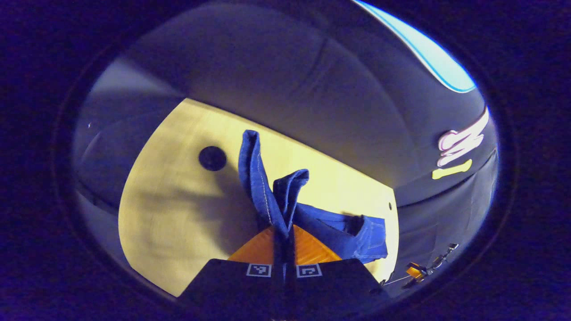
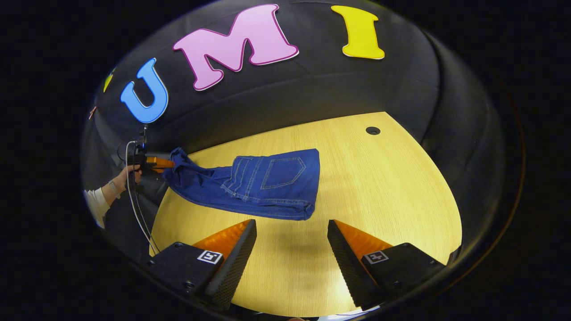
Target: Grasp the waist and the cuffs of the jeans and fold them to make the two legs overlap; first hold the waist and fold one-third of the jeans toward the cuffs, then hold the cuffs and fold the remaining one-third in the same direction to finish folding.
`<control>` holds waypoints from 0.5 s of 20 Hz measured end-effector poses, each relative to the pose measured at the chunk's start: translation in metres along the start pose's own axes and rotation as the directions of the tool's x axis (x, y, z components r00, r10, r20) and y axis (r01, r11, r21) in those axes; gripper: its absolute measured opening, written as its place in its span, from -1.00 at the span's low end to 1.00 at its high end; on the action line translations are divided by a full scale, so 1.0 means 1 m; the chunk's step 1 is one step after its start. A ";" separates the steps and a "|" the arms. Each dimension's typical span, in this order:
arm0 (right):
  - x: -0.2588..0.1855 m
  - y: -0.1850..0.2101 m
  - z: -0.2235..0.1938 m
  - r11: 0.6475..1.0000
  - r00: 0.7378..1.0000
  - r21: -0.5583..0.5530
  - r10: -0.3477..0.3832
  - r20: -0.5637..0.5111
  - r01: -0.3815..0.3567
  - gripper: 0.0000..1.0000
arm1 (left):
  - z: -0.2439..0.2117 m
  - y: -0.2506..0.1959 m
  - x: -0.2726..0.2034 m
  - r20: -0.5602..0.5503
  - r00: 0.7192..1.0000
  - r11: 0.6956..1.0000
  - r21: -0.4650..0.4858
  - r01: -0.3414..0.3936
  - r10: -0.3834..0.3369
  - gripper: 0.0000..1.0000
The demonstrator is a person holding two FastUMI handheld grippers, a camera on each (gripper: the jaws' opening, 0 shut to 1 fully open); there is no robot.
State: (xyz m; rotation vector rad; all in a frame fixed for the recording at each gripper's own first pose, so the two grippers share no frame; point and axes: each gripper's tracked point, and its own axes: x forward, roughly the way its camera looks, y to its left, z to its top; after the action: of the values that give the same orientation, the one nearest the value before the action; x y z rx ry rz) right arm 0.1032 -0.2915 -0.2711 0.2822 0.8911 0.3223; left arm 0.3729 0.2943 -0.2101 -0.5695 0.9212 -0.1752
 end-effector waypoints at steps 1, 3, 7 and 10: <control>-0.001 0.000 0.000 1.000 1.000 -0.002 0.004 0.001 -0.004 0.97 | -0.001 -0.030 -0.002 -0.001 0.999 0.998 0.031 0.048 -0.048 -0.89; -0.002 -0.002 0.000 1.000 1.000 -0.010 0.007 0.003 -0.007 0.97 | -0.012 -0.093 -0.001 -0.010 0.991 0.988 0.072 0.137 -0.136 -0.88; -0.018 -0.009 -0.003 1.000 1.000 0.002 0.008 0.020 -0.008 0.97 | -0.046 -0.219 0.040 -0.046 0.966 0.953 0.156 0.259 -0.255 -0.88; -0.032 -0.022 -0.005 1.000 0.999 0.015 -0.006 0.040 0.005 0.97 | -0.086 -0.287 0.097 -0.094 0.964 0.942 0.208 0.264 -0.250 -0.88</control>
State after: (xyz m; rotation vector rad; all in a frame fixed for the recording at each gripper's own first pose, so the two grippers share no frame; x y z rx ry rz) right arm 0.0841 -0.3234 -0.2597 0.2988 0.8552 0.3044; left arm 0.3903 -0.0173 -0.1650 -0.4791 0.8757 -0.5283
